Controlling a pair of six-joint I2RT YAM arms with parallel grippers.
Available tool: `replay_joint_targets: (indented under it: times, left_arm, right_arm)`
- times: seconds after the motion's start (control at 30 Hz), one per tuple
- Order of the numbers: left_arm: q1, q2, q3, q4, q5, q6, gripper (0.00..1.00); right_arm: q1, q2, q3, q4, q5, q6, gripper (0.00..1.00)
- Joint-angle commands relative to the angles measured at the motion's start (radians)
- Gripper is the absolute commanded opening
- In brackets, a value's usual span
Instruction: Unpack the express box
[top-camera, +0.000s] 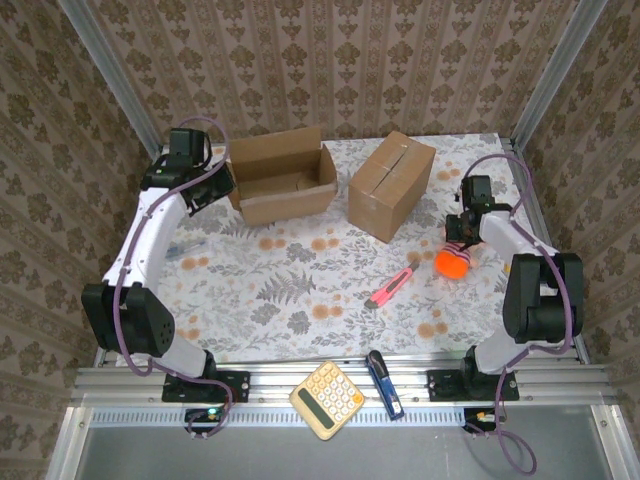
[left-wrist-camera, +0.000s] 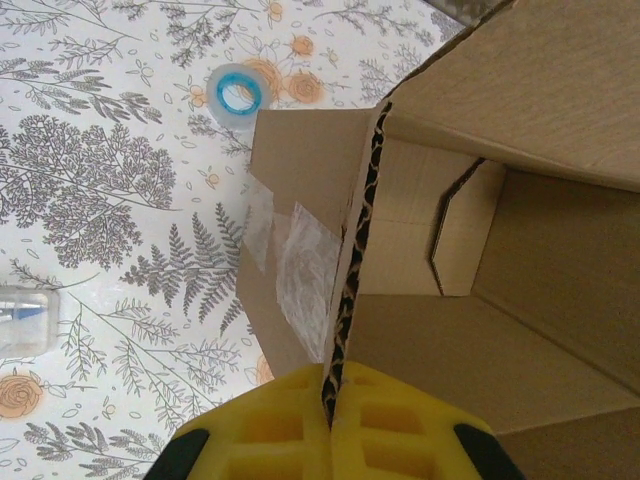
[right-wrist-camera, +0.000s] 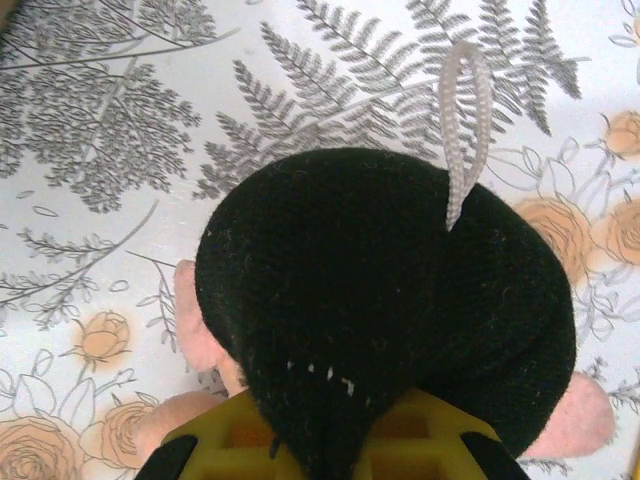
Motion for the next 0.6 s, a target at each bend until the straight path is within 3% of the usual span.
replay_joint_targets:
  times: [0.0, 0.13, 0.17, 0.33, 0.47, 0.57]
  left_arm:
    - [0.014, 0.004, -0.008, 0.054, 0.028, -0.050, 0.00]
    - [0.014, 0.036, 0.005, 0.074, 0.073, -0.066, 0.00]
    - [0.015, 0.044, 0.007, 0.081, 0.086, -0.070, 0.00]
    - [0.013, 0.080, 0.011, 0.113, 0.108, -0.101, 0.00]
    - [0.014, 0.098, 0.018, 0.151, 0.119, -0.133, 0.00]
    - [0.014, 0.135, 0.045, 0.159, 0.144, -0.145, 0.00]
  right_arm:
    - [0.000, 0.053, 0.063, -0.017, -0.047, -0.042, 0.00]
    - [-0.001, 0.092, 0.080, -0.038, -0.034, -0.018, 0.05]
    - [-0.001, 0.098, 0.080, -0.042, -0.034, -0.011, 0.10]
    - [0.000, 0.099, 0.062, -0.048, -0.047, 0.023, 0.58]
    - [-0.001, 0.070, 0.035, -0.043, -0.070, 0.043, 0.80]
    - [0.000, 0.040, 0.018, -0.044, -0.082, 0.054, 0.92]
